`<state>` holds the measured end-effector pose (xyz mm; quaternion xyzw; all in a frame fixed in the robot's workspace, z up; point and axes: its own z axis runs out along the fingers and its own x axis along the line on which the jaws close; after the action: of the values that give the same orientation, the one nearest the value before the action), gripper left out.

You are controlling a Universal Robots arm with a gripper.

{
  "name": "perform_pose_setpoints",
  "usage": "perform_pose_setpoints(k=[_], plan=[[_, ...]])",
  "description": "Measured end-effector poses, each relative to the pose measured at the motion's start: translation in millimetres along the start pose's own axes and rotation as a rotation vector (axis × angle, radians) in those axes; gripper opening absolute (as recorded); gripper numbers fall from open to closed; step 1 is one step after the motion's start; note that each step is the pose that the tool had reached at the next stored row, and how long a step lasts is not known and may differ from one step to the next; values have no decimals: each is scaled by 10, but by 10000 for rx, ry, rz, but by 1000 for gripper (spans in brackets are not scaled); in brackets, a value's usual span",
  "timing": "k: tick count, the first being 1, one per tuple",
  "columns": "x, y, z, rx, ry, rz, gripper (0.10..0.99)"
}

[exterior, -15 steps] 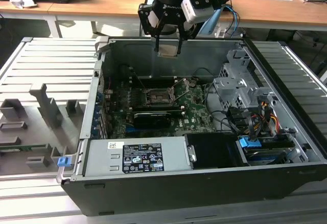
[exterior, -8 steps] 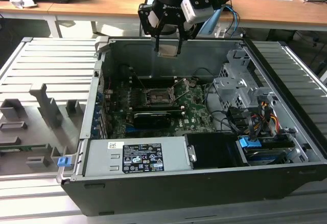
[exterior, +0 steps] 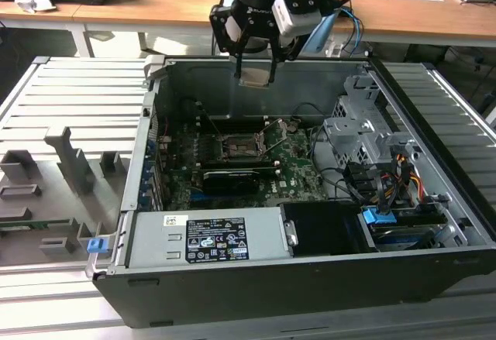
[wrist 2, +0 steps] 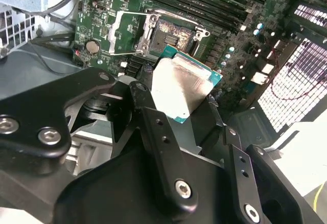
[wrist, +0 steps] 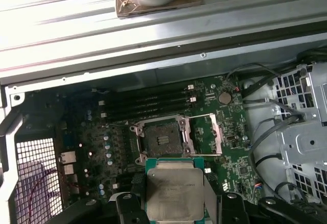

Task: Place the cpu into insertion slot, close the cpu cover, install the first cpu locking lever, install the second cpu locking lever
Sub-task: 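Place the cpu into insertion slot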

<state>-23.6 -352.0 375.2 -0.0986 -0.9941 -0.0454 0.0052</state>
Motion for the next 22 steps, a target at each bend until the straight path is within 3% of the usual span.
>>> perform_pose_setpoints(k=[4,22], plan=[[-1,-1,12,-11,-37,404,541],[-1,-3,38,-4,-47,510,541]])
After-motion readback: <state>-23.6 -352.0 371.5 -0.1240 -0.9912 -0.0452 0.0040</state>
